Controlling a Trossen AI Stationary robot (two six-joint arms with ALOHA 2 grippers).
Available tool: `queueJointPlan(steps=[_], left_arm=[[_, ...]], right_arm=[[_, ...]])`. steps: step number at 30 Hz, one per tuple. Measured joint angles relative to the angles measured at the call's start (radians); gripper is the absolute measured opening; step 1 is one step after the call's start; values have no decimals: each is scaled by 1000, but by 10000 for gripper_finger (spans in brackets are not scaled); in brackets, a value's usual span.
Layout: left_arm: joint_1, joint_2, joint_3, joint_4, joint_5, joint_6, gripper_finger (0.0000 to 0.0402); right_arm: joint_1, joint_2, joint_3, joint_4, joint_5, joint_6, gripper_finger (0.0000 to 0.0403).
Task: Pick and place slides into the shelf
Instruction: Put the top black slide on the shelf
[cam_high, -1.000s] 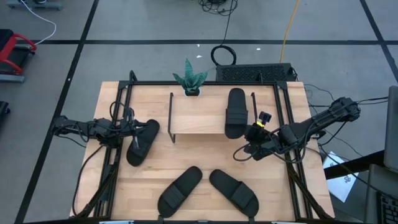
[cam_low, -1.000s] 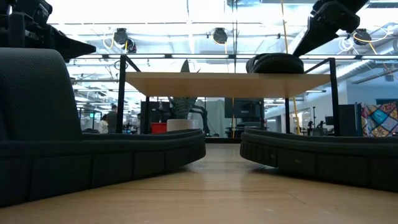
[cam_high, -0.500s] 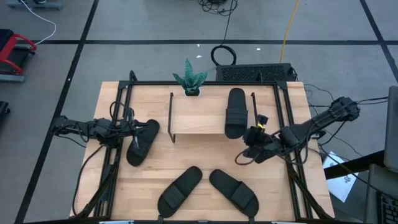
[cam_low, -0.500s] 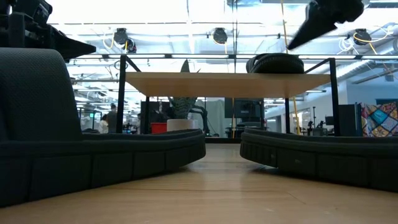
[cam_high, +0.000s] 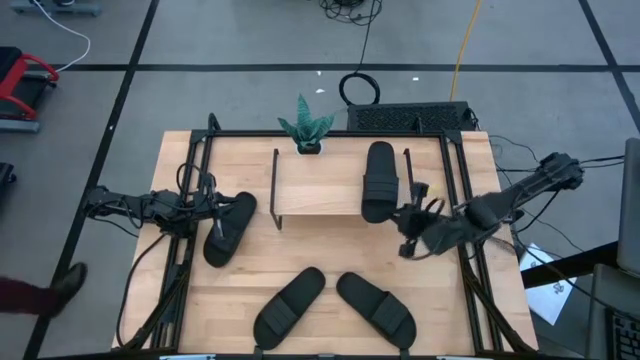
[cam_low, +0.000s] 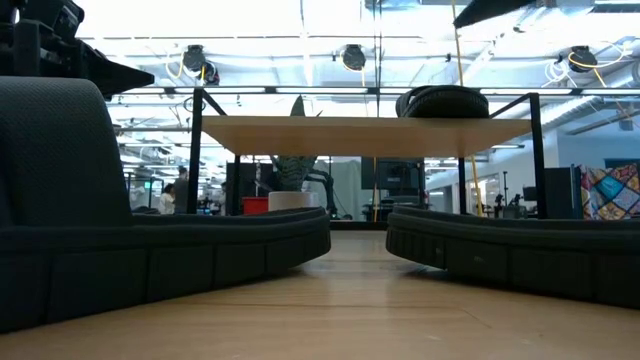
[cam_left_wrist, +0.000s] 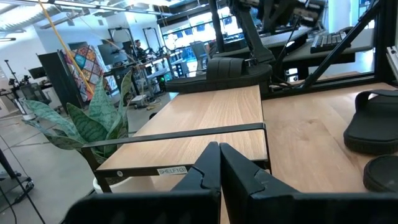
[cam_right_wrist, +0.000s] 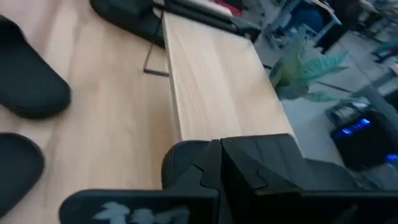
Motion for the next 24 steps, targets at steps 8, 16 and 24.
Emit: queueJointPlan(steps=[8, 16, 24], left_arm=[[0, 0, 0, 1, 0, 12, 1], [0, 0, 0, 1, 0, 0, 1], [0, 0, 0, 5, 0, 32, 1]], right_arm=[[-128, -210, -82, 187, -303, -167, 0], [-200, -438, -291, 359, -418, -194, 0], [-348, -590, -316, 294, -579, -128, 0]])
